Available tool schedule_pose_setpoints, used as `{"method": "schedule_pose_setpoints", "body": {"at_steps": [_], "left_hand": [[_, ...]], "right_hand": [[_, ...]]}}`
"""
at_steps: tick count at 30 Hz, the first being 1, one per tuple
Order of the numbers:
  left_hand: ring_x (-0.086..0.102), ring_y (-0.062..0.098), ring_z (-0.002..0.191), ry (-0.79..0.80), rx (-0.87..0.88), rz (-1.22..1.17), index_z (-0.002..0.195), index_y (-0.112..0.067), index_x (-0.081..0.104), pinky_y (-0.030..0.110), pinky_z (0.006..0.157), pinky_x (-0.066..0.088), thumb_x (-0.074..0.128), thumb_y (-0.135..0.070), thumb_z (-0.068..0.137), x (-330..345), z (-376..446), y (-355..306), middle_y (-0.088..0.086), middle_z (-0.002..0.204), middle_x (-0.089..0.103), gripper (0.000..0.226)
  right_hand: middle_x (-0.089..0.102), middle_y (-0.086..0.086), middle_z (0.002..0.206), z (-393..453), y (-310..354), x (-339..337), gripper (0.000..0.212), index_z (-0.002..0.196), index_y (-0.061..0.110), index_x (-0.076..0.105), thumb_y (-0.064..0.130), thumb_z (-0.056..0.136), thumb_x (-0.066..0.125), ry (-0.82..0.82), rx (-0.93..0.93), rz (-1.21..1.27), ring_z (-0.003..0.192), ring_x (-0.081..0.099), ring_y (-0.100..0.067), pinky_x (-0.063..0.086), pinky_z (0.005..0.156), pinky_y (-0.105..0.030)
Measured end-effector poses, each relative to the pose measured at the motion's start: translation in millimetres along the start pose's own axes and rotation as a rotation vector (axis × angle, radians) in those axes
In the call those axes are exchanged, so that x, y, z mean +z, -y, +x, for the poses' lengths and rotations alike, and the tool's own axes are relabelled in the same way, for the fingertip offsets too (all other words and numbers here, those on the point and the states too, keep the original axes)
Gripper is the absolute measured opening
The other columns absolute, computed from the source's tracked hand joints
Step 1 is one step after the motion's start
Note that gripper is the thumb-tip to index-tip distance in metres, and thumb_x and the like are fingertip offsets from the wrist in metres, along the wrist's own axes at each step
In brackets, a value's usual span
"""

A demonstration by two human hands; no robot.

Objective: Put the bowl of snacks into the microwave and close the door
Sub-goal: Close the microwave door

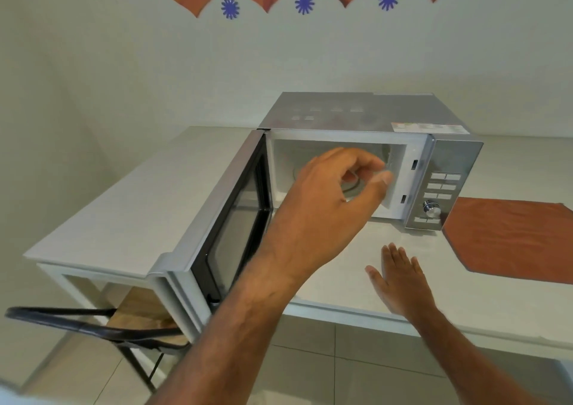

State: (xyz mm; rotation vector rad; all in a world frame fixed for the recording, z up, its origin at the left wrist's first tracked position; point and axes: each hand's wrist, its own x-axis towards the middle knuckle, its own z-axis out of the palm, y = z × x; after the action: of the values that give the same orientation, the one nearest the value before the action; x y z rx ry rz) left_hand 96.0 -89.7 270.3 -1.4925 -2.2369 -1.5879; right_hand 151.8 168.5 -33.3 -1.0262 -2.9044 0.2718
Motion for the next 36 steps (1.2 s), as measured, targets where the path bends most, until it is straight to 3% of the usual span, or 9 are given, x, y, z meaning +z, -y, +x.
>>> {"method": "schedule_pose_setpoints", "body": {"at_steps": [5,10,15,20,25,27,32,36], "left_hand": [[0.065,-0.002,0.100,-0.051,-0.012,0.056,0.110,-0.035,0.072,0.011,0.082,0.052,0.062,-0.047,0.101,-51,-12,-14,-0.018,0.101,0.071,0.018],[0.068,-0.004,0.091,-0.139,-0.137,0.157,0.101,-0.038,0.072,0.009,0.072,0.046,0.061,-0.056,0.098,-100,-24,5,-0.019,0.094,0.075,0.022],[0.067,-0.001,0.075,-0.320,-0.292,0.218,0.090,-0.029,0.072,0.030,0.075,0.048,0.063,-0.055,0.099,-140,-42,58,-0.015,0.079,0.073,0.029],[0.063,0.018,0.073,-0.362,-0.458,0.006,0.082,-0.017,0.070,0.050,0.085,0.054,0.064,-0.047,0.101,-154,-68,114,-0.001,0.073,0.069,0.036],[0.054,0.011,0.062,-0.425,-0.560,-0.307,0.074,-0.018,0.067,0.033,0.073,0.045,0.065,-0.036,0.101,-138,-84,134,0.001,0.070,0.060,0.033],[0.051,0.012,0.061,-0.442,-0.576,-0.412,0.077,-0.016,0.064,0.034,0.068,0.042,0.064,-0.037,0.101,-131,-88,135,0.001,0.069,0.057,0.033],[0.052,0.010,0.060,-0.478,-0.553,-0.560,0.080,-0.015,0.059,0.022,0.060,0.049,0.058,-0.033,0.104,-111,-94,127,-0.002,0.068,0.055,0.030],[0.050,0.012,0.057,-0.408,-0.520,-0.535,0.077,-0.014,0.057,0.027,0.055,0.045,0.059,-0.037,0.101,-92,-100,122,-0.001,0.067,0.053,0.033]], "right_hand": [[0.010,-0.008,0.174,-1,-2,0,0.085,0.164,0.011,0.013,0.067,0.101,0.017,-0.026,-0.024,-0.017,0.161,0.010,-0.026,0.009,0.131,-0.046],[0.012,-0.008,0.174,-2,-2,0,0.083,0.165,0.012,0.014,0.066,0.102,0.019,-0.046,-0.024,-0.022,0.161,0.012,-0.026,0.011,0.131,-0.046],[0.011,-0.008,0.174,-2,-2,-1,0.083,0.164,0.012,0.014,0.066,0.102,0.019,-0.034,-0.022,-0.014,0.161,0.011,-0.026,0.010,0.131,-0.046],[0.008,-0.007,0.175,-3,-2,-2,0.083,0.165,0.012,0.012,0.066,0.102,0.020,-0.036,-0.029,-0.001,0.161,0.009,-0.025,0.008,0.131,-0.045],[0.006,-0.006,0.175,-3,-3,-2,0.084,0.165,0.013,0.011,0.067,0.102,0.020,-0.037,-0.031,0.015,0.161,0.008,-0.024,0.007,0.131,-0.045],[0.006,-0.006,0.175,-4,-3,-3,0.083,0.165,0.013,0.011,0.066,0.102,0.021,-0.034,-0.028,0.024,0.162,0.007,-0.024,0.007,0.131,-0.045],[0.008,-0.005,0.175,-6,-1,-8,0.082,0.165,0.014,0.014,0.065,0.102,0.025,-0.019,-0.024,0.065,0.162,0.007,-0.023,0.006,0.132,-0.044],[0.009,-0.005,0.175,-7,-1,-11,0.081,0.165,0.015,0.017,0.066,0.102,0.028,-0.013,-0.028,0.108,0.162,0.008,-0.022,0.007,0.132,-0.044]]}}
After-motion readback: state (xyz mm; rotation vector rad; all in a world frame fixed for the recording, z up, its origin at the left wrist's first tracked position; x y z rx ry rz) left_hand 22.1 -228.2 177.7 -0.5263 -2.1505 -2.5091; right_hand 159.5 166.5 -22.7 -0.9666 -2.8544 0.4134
